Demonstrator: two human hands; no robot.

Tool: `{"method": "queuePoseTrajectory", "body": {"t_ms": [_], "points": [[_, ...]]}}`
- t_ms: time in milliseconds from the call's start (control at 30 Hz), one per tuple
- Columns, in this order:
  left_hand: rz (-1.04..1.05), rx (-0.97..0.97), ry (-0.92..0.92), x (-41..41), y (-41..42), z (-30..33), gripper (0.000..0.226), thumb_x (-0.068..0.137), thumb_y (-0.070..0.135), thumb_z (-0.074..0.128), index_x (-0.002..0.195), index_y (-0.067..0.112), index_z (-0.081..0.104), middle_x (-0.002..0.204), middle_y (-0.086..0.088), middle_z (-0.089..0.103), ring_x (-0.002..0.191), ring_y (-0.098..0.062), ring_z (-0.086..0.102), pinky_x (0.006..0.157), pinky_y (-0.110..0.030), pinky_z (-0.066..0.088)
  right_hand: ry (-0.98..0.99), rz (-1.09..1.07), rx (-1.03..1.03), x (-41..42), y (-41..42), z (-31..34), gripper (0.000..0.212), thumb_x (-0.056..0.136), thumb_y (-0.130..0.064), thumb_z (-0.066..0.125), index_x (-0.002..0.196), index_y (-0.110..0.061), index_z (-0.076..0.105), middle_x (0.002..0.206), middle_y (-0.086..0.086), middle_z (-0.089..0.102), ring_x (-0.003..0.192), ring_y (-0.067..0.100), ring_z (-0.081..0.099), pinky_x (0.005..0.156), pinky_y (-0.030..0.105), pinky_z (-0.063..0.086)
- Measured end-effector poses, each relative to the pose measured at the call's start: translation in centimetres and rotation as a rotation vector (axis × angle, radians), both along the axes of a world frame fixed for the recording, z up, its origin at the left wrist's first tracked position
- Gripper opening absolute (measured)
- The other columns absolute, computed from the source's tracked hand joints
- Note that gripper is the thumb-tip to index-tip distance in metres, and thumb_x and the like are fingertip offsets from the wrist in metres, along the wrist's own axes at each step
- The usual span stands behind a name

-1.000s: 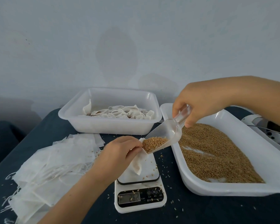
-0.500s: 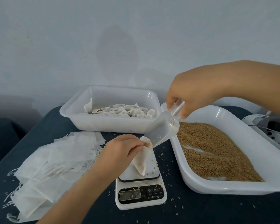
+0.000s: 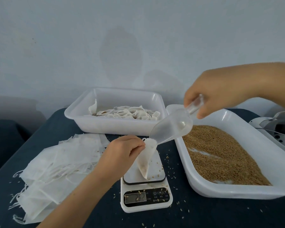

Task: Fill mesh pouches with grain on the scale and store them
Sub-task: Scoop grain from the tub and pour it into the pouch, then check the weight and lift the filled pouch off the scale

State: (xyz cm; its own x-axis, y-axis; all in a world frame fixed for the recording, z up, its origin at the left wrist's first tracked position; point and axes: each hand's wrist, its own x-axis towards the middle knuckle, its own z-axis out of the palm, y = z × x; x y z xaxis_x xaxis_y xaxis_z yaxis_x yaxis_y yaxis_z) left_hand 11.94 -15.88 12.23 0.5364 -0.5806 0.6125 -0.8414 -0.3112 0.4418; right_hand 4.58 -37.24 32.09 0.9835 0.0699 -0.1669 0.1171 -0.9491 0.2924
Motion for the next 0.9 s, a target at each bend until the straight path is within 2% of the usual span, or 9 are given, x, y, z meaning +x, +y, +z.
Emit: {"method": "queuePoseTrajectory", "body": {"t_ms": [67, 133, 300, 400, 533, 600, 667, 800, 900], "points": [[-0.002, -0.007, 0.018, 0.2, 0.2, 0.0, 0.007, 0.085, 0.007, 0.067, 0.087, 0.008, 0.074, 0.088, 0.005, 0.071, 0.086, -0.005, 0.059, 0.074, -0.015, 0.046, -0.008, -0.079, 0.167, -1.6, -2.8, -0.6, 0.031, 0.075, -0.045, 0.072, 0.104, -0.044, 0.061, 0.101, -0.024, 0.061, 0.089, -0.005, 0.055, 0.078, 0.006, 0.039], [0.005, -0.031, 0.063, 0.4, 0.3, 0.0, 0.007, 0.085, 0.008, 0.067, 0.087, 0.01, 0.074, 0.085, 0.006, 0.07, 0.085, -0.004, 0.059, 0.073, -0.015, 0.046, -0.028, -0.173, 0.35, -3.2, -5.6, -2.0, 0.036, 0.068, -0.053, 0.072, 0.101, -0.046, 0.061, 0.103, -0.023, 0.064, 0.097, -0.001, 0.059, 0.089, 0.023, 0.044], [0.002, -0.16, 0.422, 1.1, 0.4, 0.1, 0.022, 0.085, 0.015, 0.066, 0.078, 0.035, 0.07, 0.079, 0.011, 0.069, 0.074, -0.014, 0.063, 0.071, -0.021, 0.052, -0.186, -0.434, 0.74, -6.4, -11.7, -8.9, 0.039, 0.066, -0.045, 0.074, 0.102, -0.039, 0.061, 0.103, -0.014, 0.066, 0.1, 0.004, 0.061, 0.088, 0.027, 0.044], [-0.104, -0.29, 0.675, 1.5, 0.3, 0.2, 0.024, 0.086, 0.009, 0.063, 0.08, 0.031, 0.072, 0.084, 0.005, 0.071, 0.081, -0.012, 0.067, 0.075, -0.019, 0.053, -0.273, -0.613, 0.84, -6.8, -14.0, -13.4, 0.027, 0.077, -0.028, 0.076, 0.097, -0.035, 0.059, 0.104, -0.013, 0.063, 0.096, 0.007, 0.06, 0.084, 0.029, 0.044], [-0.341, -0.588, 1.034, 1.8, 0.0, 0.5, 0.016, 0.08, 0.007, 0.059, 0.074, 0.015, 0.071, 0.09, -0.004, 0.07, 0.086, -0.018, 0.066, 0.077, -0.026, 0.054, -0.221, -0.777, 0.811, -6.3, -15.2, -18.1, 0.021, 0.08, -0.022, 0.074, 0.091, -0.025, 0.057, 0.098, -0.004, 0.062, 0.087, 0.01, 0.058, 0.068, 0.024, 0.042], [-0.422, -0.672, 1.154, 2.1, -0.1, 0.5, 0.01, 0.078, 0.009, 0.057, 0.076, 0.009, 0.067, 0.091, -0.008, 0.067, 0.081, -0.018, 0.065, 0.072, -0.027, 0.055, -0.184, -0.835, 0.757, -6.0, -15.4, -19.6, 0.017, 0.08, -0.022, 0.074, 0.089, -0.02, 0.059, 0.095, 0.0, 0.063, 0.085, 0.015, 0.059, 0.072, 0.029, 0.048], [-0.456, -0.697, 1.212, 2.3, -0.1, 0.4, 0.008, 0.078, 0.008, 0.054, 0.077, 0.007, 0.062, 0.087, -0.008, 0.064, 0.076, -0.017, 0.064, 0.065, -0.027, 0.055, -0.109, -0.855, 0.655, -5.8, -15.5, -20.4, 0.015, 0.08, -0.023, 0.072, 0.089, -0.018, 0.061, 0.094, 0.002, 0.063, 0.087, 0.016, 0.058, 0.077, 0.031, 0.048], [-0.484, -0.696, 1.267, 2.2, -0.1, 0.2, 0.01, 0.079, 0.009, 0.053, 0.074, 0.01, 0.061, 0.079, -0.006, 0.061, 0.07, -0.015, 0.062, 0.059, -0.025, 0.052, 0.071, -0.849, 0.439, -5.5, -14.9, -20.0, 0.017, 0.081, -0.027, 0.069, 0.091, -0.014, 0.064, 0.095, 0.003, 0.063, 0.081, 0.014, 0.058, 0.068, 0.023, 0.046], [-0.494, -0.668, 1.291, 2.2, -0.4, -0.3, 0.011, 0.079, 0.009, 0.053, 0.073, 0.011, 0.062, 0.083, -0.007, 0.06, 0.07, -0.015, 0.061, 0.059, -0.024, 0.052, -0.004, -0.778, 0.362, -5.1, -13.2, -18.2, 0.04, 0.081, -0.03, 0.07, 0.114, -0.009, 0.061, 0.113, 0.006, 0.063, 0.088, 0.015, 0.058, 0.072, 0.023, 0.046]]}}
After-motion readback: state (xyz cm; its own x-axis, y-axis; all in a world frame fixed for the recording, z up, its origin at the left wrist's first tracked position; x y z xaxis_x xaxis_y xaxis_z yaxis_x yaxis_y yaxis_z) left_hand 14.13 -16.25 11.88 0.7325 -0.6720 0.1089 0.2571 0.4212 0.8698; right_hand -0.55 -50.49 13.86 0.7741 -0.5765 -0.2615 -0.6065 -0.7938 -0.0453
